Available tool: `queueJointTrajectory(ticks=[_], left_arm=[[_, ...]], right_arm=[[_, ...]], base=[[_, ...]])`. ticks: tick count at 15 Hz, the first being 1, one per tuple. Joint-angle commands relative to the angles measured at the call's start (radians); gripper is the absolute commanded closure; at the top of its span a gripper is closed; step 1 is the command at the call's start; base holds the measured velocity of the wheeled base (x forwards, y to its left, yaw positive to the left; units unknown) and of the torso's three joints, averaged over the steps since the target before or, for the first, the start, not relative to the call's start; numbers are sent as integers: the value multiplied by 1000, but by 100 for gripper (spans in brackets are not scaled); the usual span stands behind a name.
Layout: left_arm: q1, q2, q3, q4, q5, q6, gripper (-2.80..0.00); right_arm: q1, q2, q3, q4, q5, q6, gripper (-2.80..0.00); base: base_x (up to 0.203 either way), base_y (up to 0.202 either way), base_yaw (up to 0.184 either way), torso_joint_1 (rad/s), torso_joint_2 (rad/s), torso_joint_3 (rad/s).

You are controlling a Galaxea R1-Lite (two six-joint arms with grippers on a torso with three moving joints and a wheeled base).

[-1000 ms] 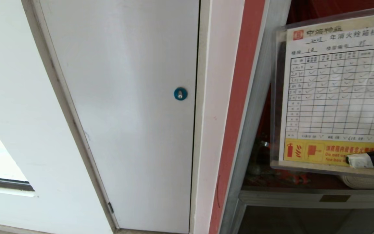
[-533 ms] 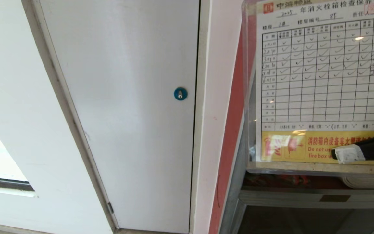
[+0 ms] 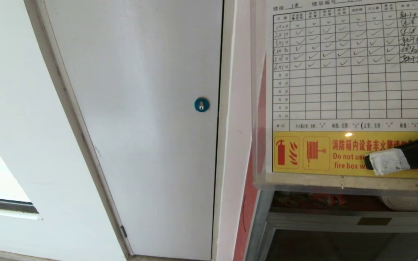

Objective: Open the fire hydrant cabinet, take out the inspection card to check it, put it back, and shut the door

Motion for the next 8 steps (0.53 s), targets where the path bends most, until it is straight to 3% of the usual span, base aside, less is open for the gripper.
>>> queueJointTrajectory(ticks=[1,8], left_arm=[[0,1,6,-1,0,1,0],[0,1,6,-1,0,-1,0]], right_arm=[[39,9,52,-31,2,0,0],[97,14,183,-184,2,3,0]], base=[[0,0,0,0,0,0],[0,0,0,0,0,0]])
